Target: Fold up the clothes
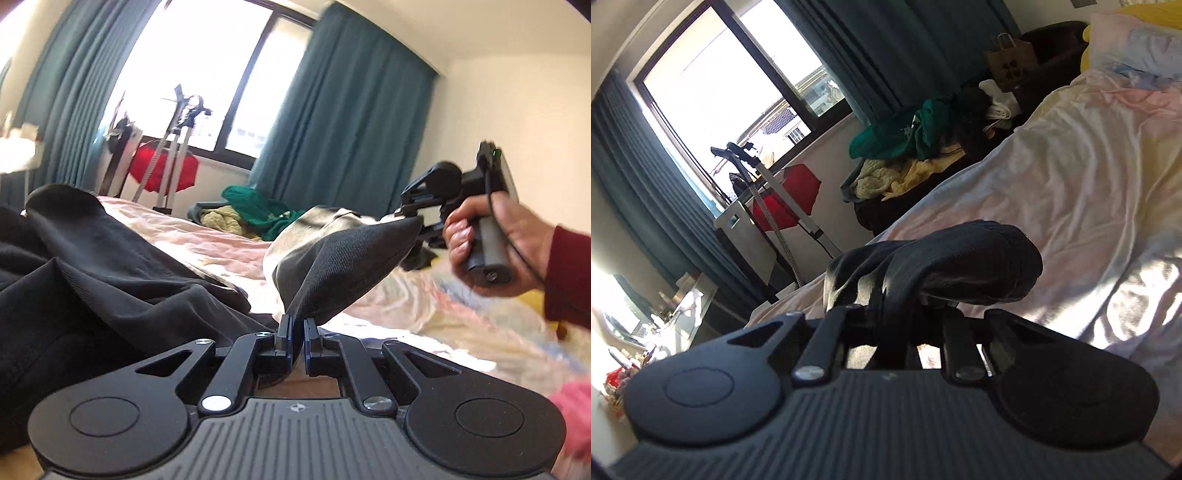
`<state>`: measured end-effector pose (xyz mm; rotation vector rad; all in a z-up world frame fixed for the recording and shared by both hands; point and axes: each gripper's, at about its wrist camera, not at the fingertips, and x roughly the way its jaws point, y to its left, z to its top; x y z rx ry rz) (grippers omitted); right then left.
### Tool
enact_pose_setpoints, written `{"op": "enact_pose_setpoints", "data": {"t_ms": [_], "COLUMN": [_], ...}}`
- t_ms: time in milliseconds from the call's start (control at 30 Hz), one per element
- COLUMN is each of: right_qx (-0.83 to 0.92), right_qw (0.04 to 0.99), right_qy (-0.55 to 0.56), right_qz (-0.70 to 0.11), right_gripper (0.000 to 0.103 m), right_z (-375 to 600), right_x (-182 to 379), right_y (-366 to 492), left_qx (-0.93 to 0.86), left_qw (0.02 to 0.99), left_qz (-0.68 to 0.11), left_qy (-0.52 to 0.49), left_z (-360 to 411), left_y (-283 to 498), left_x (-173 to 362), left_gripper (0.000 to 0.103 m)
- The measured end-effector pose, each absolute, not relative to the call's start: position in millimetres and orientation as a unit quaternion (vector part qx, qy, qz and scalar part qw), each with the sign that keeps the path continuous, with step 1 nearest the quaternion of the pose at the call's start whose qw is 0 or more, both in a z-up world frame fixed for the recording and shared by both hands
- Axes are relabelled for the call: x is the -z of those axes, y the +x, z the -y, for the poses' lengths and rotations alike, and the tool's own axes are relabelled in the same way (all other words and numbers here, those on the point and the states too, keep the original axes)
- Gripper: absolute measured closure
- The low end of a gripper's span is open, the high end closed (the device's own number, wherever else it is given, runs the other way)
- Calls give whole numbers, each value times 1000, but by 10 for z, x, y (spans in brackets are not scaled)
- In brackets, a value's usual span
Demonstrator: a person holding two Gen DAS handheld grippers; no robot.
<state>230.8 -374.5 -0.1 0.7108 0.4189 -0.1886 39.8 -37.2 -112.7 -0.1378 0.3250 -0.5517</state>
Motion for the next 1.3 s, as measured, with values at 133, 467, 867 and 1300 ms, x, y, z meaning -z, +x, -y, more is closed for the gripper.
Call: {"op": "enact_pose_setpoints", "data": {"t_ms": [133,467,867,1300], "right_qx": [114,105,39,119], "right_qw": [877,675,630,759], "right_qy": [413,698,747,640], "right_qz": [-217,-216,-209,-22], "right_gripper": [88,82,17,17], "right_z": [4189,4764,4712,5305], "right_x": [401,1681,1884,1408], "right_y": [1698,791,1029,1084], "left_qx": [286,258,239,287], "left_qw": [940,941,940,932], "left_qz": [-184,-211,-238,-222], "left_qy": [-1,53,51,-13], "left_z": [661,752,725,629], "left_y": [315,228,306,245], "left_x": [1225,1325,1371,1237], "left_gripper": [97,95,95,101]}}
